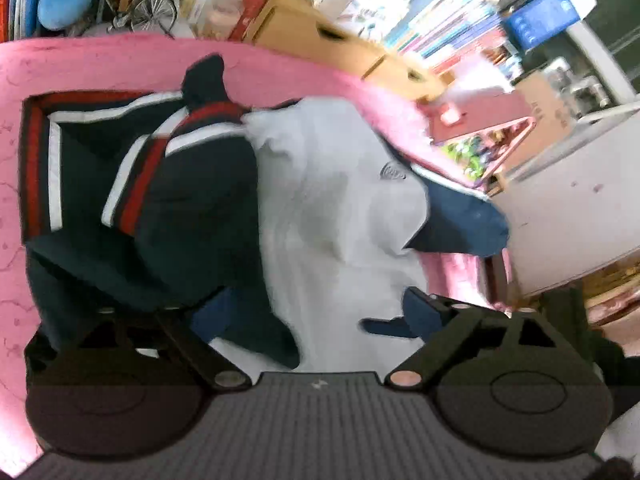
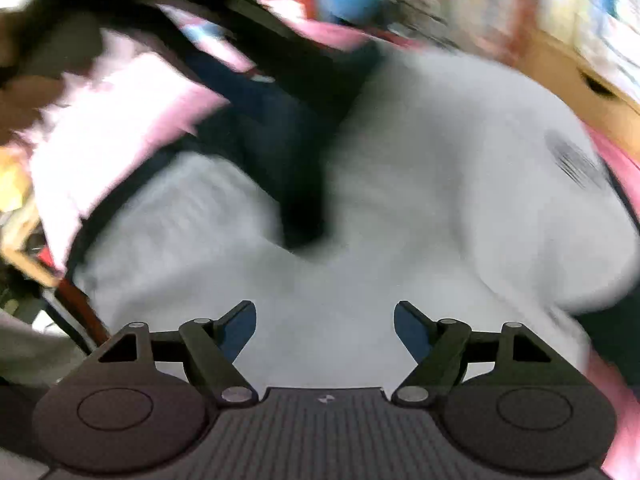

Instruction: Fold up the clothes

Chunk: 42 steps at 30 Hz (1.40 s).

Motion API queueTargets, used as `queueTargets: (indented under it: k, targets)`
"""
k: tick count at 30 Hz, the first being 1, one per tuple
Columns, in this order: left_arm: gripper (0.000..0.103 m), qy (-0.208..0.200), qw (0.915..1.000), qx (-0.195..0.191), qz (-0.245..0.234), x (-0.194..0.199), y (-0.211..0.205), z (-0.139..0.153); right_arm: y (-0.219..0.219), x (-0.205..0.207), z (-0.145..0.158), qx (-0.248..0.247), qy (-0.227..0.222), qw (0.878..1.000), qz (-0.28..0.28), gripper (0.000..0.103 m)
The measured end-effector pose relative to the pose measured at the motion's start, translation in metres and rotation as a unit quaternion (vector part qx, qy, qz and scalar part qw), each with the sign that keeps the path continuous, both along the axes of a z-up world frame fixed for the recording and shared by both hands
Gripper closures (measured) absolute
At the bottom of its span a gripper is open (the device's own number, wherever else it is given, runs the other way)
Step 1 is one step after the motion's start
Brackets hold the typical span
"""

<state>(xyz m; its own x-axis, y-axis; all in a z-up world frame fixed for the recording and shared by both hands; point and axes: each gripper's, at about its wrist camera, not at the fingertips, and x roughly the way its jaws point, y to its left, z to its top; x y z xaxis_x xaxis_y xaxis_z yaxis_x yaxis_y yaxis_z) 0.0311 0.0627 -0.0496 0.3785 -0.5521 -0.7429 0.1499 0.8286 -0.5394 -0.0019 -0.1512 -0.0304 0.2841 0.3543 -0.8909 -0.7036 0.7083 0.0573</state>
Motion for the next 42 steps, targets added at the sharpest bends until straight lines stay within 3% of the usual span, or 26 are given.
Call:
queueTargets:
  k: [1,3,5,6,8,10,11,13,14,15,18,19,22,24,26,29,34,35,36,37,38,42]
  targets:
    - [0.002,-0.005,0.9998,-0.009,0.018,-0.003,0.006,0.001,-0.008,0.003,0.000,-0.006,-0.002,1.000,-0.022,0.027]
    - [0.002,0.017,0.9907,-0.008,0.134,0.003,0.029,-0.011,-0.025,0.007,0.004,-0.011,-0.007,0.997,-0.074,0.027]
    - [0.002,0.058,0.9681,0.033,0.241,0.012,0.042,-0.029,-0.036,0.012,0.005,-0.007,-0.007,0.993,-0.122,0.027]
    - [0.002,0.068,0.9605,0.053,0.265,0.017,0.044,-0.035,-0.040,0.014,0.007,-0.004,-0.006,0.990,-0.143,0.027]
    - [0.002,0.079,0.9572,0.073,0.269,0.028,0.038,-0.046,-0.043,0.016,0.006,0.004,-0.005,0.986,-0.169,0.027]
    - [0.007,0.068,0.9662,0.094,0.230,0.036,0.018,-0.048,-0.041,0.013,0.006,0.006,-0.008,0.984,-0.177,0.027]
    - [0.018,0.042,0.9734,0.110,0.196,0.033,0.005,-0.045,-0.041,0.011,0.006,0.005,-0.009,0.984,-0.179,0.027]
    - [0.021,-0.026,0.9840,0.151,0.091,0.021,-0.029,-0.031,-0.040,0.004,0.006,0.002,-0.010,0.984,-0.177,0.027]
    - [0.021,-0.061,0.9860,0.154,0.025,0.010,-0.045,-0.023,-0.040,0.001,0.006,0.000,-0.011,0.984,-0.176,0.027]
    - [0.021,-0.086,0.9843,0.150,-0.035,-0.002,-0.057,-0.017,-0.040,-0.002,0.009,-0.001,-0.010,0.984,-0.176,0.027]
    - [0.022,-0.091,0.9800,0.090,-0.153,-0.039,-0.073,-0.008,-0.048,-0.005,0.013,-0.004,-0.005,0.982,-0.187,0.027]
    - [0.022,-0.089,0.9787,0.073,-0.170,-0.047,-0.074,-0.007,-0.050,-0.006,0.012,-0.003,-0.003,0.981,-0.193,0.027]
    - [0.022,-0.051,0.9964,0.053,-0.042,-0.033,-0.045,-0.020,-0.057,-0.008,0.012,-0.002,-0.005,0.978,-0.210,0.027]
    - [0.022,-0.025,0.9980,0.039,0.044,-0.023,-0.025,-0.029,-0.063,-0.010,0.012,-0.003,-0.007,0.976,-0.218,0.027]
    - [0.022,0.001,0.9912,0.024,0.130,-0.014,-0.005,-0.037,-0.066,-0.013,0.013,-0.006,-0.007,0.974,-0.224,0.027]
    - [0.022,0.039,0.9688,0.009,0.244,0.002,0.022,-0.050,-0.071,-0.019,0.012,-0.009,-0.004,0.973,-0.231,0.027]
    - [0.014,0.043,0.9772,0.082,0.191,0.027,-0.015,-0.065,-0.073,-0.028,0.015,-0.021,-0.005,0.973,-0.231,0.027]
    - [0.017,0.043,0.9783,0.095,0.179,0.032,-0.023,-0.067,-0.074,-0.030,0.016,-0.023,-0.005,0.973,-0.232,0.027]
    - [0.027,0.038,0.9791,0.106,0.169,0.034,-0.030,-0.068,-0.075,-0.031,0.017,-0.024,-0.004,0.972,-0.233,0.027]
    - [0.058,0.023,0.9792,0.110,0.169,0.029,-0.032,-0.063,-0.076,-0.032,0.017,-0.025,-0.004,0.972,-0.235,0.027]
    - [0.075,0.006,0.9773,0.117,0.177,0.024,-0.028,-0.052,-0.077,-0.033,0.019,-0.027,-0.005,0.971,-0.237,0.027]
    - [0.081,-0.063,0.9651,0.146,0.208,0.004,-0.007,-0.006,-0.083,-0.033,0.022,-0.032,-0.012,0.968,-0.247,0.026]
